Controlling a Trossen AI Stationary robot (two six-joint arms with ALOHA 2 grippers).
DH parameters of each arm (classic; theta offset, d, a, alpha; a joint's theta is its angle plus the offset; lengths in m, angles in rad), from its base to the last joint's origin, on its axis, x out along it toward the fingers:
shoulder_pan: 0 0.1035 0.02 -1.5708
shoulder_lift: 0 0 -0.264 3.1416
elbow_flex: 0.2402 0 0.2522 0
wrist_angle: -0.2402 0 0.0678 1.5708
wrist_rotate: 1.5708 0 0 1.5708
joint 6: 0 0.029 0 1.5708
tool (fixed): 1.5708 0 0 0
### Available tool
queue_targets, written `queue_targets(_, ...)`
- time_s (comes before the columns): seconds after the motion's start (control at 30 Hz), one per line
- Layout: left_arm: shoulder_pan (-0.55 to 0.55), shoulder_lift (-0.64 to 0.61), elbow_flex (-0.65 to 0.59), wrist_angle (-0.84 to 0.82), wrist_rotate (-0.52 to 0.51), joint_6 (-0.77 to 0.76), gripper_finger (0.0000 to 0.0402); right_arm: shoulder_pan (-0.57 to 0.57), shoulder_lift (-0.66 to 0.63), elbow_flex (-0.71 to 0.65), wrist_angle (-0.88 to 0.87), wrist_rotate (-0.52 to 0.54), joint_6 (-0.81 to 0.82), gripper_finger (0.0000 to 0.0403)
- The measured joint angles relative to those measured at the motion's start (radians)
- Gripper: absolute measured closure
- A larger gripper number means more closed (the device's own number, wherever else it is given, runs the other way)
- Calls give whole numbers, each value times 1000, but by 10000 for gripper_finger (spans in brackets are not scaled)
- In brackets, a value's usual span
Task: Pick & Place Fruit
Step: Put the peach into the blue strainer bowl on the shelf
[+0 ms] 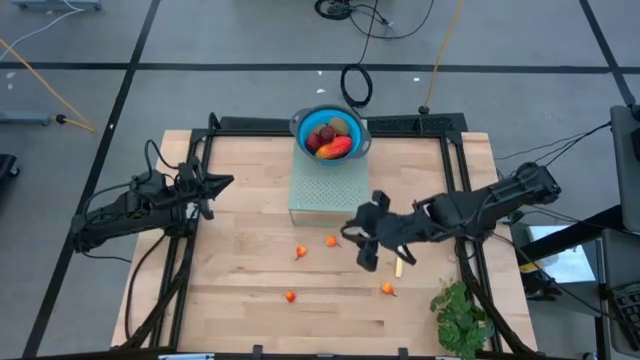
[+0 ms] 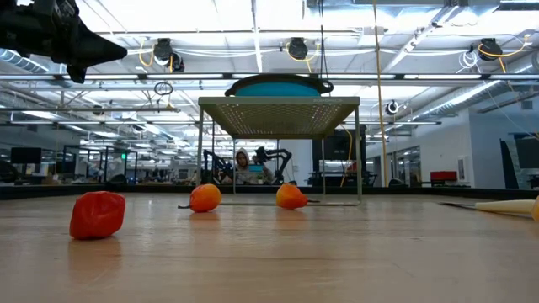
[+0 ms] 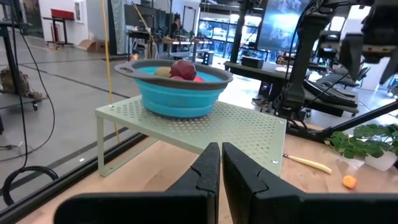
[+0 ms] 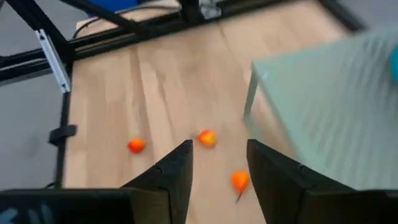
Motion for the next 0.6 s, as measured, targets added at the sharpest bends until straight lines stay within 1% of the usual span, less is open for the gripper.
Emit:
queue_targets(0.07, 0, 0, 0, -1, 0, 0, 385, 19, -1, -13, -35, -15, 74, 263)
queue_targets(0.3, 0, 0, 0, -7, 17, 6, 385, 59, -1, -76, -149, -137, 319, 255)
queue_targets(0.43, 0, 0, 0, -7, 18, 6, 385, 83, -1, -108, -196, -252, 441, 239)
queue_targets(0.6, 0, 0, 0, -6, 18, 2, 385, 123, -1, -143, -201, -393, 563, 209)
